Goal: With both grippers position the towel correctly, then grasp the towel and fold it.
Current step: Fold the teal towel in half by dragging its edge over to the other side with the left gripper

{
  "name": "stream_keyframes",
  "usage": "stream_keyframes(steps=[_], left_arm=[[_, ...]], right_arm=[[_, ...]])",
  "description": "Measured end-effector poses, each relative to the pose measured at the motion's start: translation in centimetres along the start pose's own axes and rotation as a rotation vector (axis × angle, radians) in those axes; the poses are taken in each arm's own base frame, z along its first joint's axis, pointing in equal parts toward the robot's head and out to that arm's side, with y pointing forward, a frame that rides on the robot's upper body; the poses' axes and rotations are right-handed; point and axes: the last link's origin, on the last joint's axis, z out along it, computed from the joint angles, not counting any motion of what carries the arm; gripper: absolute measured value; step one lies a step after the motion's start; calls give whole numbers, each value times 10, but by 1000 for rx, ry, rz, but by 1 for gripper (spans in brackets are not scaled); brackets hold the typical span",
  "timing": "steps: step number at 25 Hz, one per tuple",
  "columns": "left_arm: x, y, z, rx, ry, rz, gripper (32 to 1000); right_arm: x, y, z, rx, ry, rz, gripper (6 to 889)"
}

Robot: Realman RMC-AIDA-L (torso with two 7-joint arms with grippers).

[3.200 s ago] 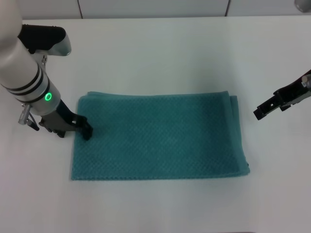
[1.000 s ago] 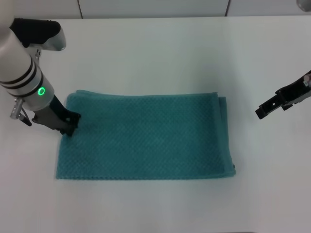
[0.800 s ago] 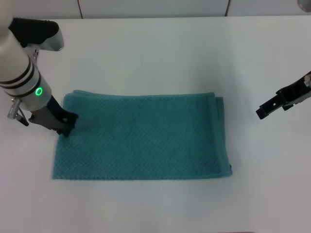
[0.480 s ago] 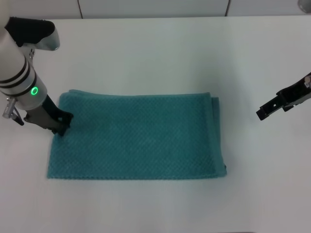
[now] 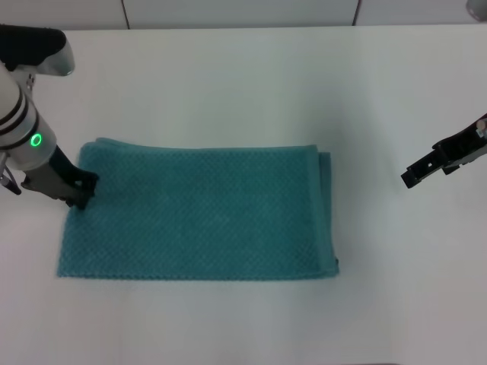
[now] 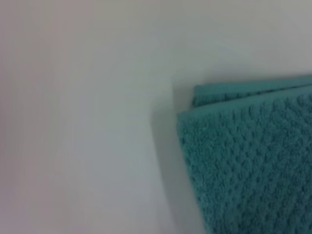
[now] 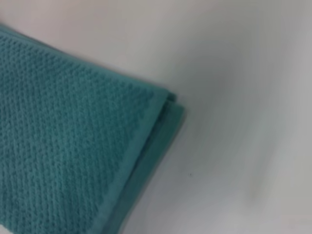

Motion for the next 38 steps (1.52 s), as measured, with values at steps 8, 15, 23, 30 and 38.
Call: stream_keyframes(steps=[8,15,23,30,38], left_arm=[[-3,-17,-4,19,0,-25,67],[-3,-20,-6,23,0,-27,66],[-3,-20,-6,25,1,-26,66],[0,-17,-11,24,3,-16,66],[2,-8,-22,11,-14,8,66]], right_arm=[[0,-1,-1,1,-1,1,853],[-1,0,-1,1,-2,-1,853],[-2,0,-1,1,-3,-3,852],[-1,0,-1,1,-2,-2,852],[0,-1,-1,2,-2,0,853]])
